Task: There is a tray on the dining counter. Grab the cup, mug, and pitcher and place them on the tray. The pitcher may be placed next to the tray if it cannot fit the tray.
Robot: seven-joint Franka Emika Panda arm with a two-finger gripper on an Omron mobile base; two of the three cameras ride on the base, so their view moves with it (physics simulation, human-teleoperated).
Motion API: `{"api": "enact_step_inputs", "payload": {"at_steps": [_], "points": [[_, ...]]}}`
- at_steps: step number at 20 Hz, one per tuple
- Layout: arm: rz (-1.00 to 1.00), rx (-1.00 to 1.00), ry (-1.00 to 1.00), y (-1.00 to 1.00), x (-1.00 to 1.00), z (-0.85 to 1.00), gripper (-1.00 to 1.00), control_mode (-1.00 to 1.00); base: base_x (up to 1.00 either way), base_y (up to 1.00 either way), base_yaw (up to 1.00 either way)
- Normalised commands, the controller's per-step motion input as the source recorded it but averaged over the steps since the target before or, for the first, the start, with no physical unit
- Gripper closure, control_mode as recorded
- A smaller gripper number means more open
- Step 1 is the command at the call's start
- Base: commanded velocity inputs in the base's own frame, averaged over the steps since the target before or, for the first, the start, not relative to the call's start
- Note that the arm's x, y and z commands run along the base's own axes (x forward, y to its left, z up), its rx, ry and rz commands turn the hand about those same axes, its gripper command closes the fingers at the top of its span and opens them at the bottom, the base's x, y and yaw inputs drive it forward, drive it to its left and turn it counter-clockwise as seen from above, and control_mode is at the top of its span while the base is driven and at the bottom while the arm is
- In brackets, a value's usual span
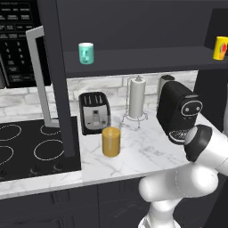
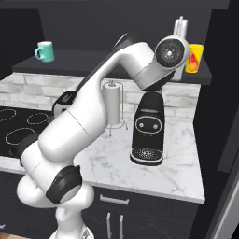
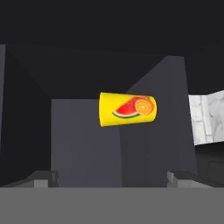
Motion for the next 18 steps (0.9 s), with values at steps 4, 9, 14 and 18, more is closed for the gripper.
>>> {"api": "enact_step_inputs", "payload": {"at_steps": [4,9,14,18], "points": [[0.00,-0.02,0.00,-0.05,0.19,0.00,-1.00,-1.00,0.00,0.00,0.00],[0.00,-0.02,0.00,-0.06,0.14,0.00,-1.00,-1.00,0.00,0.00,0.00],[0.00,-0.04,0.00,-0.05,0.13,-0.04,-1.00,-1.00,0.00,0.00,0.00],[0.00,-0.03,0.00,-0.06,0.11,-0.13,-1.00,-1.00,0.00,0.00,0.00]]}}
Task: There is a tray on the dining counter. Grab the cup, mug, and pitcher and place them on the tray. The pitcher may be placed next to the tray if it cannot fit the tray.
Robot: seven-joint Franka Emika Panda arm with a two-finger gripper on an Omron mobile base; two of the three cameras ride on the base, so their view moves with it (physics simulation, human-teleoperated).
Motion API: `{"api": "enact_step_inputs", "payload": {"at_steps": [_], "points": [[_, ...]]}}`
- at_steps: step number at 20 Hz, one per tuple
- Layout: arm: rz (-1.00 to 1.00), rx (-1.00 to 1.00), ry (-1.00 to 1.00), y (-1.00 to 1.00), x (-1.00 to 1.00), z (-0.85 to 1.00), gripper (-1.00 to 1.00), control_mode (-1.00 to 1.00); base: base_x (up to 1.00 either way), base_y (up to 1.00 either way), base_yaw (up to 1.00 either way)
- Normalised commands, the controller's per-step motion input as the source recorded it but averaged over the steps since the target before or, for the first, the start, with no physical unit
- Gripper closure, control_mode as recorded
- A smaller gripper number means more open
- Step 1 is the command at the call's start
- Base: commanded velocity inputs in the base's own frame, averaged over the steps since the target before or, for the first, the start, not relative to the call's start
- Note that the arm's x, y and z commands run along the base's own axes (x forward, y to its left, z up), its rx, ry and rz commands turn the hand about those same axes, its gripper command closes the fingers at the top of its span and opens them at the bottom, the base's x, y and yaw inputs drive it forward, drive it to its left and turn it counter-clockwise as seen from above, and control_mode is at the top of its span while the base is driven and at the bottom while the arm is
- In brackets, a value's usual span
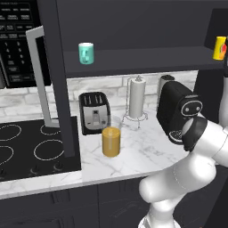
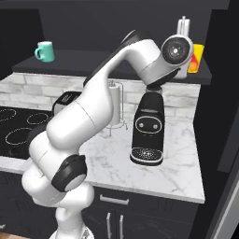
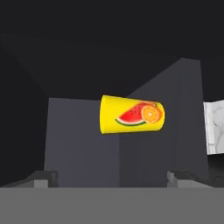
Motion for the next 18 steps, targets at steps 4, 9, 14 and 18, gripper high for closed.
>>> {"api": "enact_step_inputs", "payload": {"at_steps": [4,9,14,18], "points": [[0.00,-0.02,0.00,-0.10,0.06,-0.20,-1.00,-1.00,0.00,0.00,0.00],[0.00,0.00,0.00,-0.14,0.04,-0.11,-1.00,-1.00,0.00,0.00,0.00],[0.00,0.00,0.00,-0.08,0.12,-0.01,-1.00,-1.00,0.00,0.00,0.00],[0.00,0.00,0.00,-0.03,0.19,0.00,-1.00,-1.00,0.00,0.00,0.00]]}}
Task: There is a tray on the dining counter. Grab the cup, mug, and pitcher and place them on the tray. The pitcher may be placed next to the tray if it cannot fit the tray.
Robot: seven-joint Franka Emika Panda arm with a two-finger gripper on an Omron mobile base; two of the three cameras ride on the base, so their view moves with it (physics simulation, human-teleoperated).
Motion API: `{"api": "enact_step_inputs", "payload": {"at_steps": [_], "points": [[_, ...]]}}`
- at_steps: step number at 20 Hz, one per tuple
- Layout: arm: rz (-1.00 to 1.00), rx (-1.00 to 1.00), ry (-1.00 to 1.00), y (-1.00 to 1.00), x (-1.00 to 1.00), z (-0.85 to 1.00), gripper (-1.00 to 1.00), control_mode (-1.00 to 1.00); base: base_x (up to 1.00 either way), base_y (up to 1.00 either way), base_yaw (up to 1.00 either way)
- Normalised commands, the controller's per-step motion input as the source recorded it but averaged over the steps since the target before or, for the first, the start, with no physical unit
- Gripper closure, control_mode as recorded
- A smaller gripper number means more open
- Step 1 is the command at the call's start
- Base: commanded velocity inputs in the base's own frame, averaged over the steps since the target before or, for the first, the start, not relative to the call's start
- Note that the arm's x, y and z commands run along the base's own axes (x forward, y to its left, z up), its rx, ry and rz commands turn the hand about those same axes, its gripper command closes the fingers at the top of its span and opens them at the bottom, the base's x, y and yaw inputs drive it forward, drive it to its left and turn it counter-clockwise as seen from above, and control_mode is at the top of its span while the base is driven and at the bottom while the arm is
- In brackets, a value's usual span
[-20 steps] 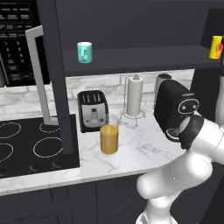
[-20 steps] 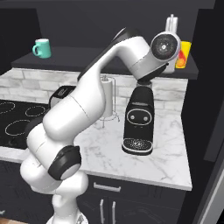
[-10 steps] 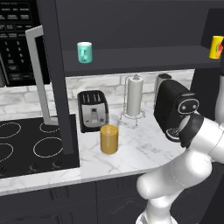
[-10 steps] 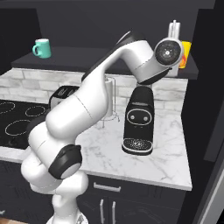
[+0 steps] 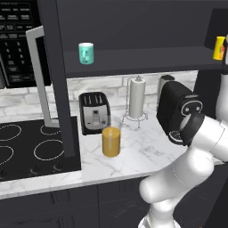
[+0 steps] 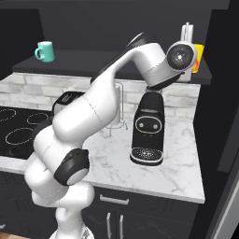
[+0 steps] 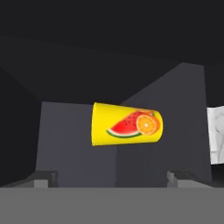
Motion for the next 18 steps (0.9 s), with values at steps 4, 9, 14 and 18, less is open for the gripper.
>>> {"api": "enact_step_inputs", "payload": {"at_steps": [4,9,14,18], "points": [[0.00,0.00,0.00,-0.10,0.22,0.00,-1.00,-1.00,0.00,0.00,0.00],[0.00,0.00,0.00,-0.11,0.18,0.00,-1.00,-1.00,0.00,0.00,0.00],[0.00,0.00,0.00,-0.14,0.17,0.00,-1.00,-1.00,0.00,0.00,0.00],[0.00,0.00,0.01,-0.14,0.17,0.00,-1.00,-1.00,0.00,0.00,0.00]]}}
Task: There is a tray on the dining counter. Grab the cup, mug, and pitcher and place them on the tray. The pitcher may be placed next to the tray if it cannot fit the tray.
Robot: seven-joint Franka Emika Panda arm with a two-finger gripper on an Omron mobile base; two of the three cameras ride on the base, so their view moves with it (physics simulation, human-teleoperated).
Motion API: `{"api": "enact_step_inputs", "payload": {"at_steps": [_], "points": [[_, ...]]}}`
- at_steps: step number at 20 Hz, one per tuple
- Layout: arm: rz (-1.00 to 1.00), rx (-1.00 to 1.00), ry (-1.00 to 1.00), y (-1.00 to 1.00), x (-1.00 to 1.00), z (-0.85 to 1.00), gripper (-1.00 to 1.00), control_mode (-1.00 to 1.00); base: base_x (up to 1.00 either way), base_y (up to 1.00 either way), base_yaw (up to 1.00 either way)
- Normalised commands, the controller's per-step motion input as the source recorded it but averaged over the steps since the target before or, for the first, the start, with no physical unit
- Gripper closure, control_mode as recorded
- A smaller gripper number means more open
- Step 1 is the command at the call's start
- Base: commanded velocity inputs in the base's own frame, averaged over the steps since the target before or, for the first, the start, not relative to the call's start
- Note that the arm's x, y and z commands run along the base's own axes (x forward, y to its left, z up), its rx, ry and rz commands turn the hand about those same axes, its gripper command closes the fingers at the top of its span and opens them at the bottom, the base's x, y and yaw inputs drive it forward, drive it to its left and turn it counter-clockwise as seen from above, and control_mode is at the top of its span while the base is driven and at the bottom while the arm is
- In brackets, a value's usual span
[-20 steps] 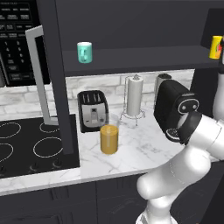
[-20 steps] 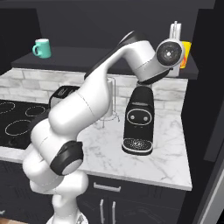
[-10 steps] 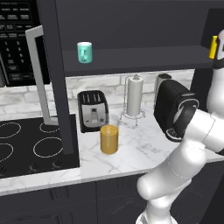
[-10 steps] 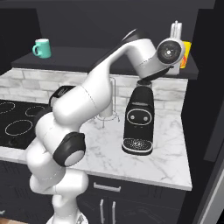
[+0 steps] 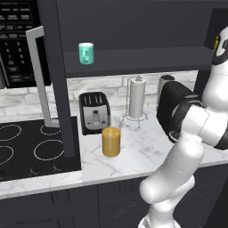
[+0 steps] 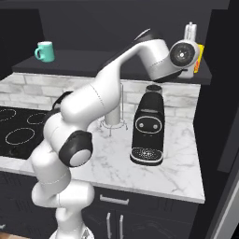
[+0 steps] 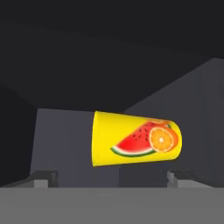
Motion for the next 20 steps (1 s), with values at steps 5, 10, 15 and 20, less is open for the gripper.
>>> {"api": "enact_step_inputs", "payload": {"at_steps": [5,10,15,20], "points": [[0.00,0.00,0.02,-0.16,0.16,0.00,-1.00,-1.00,0.00,0.00,0.00],[0.00,0.00,0.05,-0.17,0.11,0.00,-1.00,-1.00,0.00,0.00,0.00],[0.01,0.00,0.08,-0.12,0.08,0.00,-1.00,-1.00,0.00,0.00,0.00],[0.03,0.00,0.08,-0.06,0.00,0.00,-1.00,-1.00,0.00,0.00,0.00]]}}
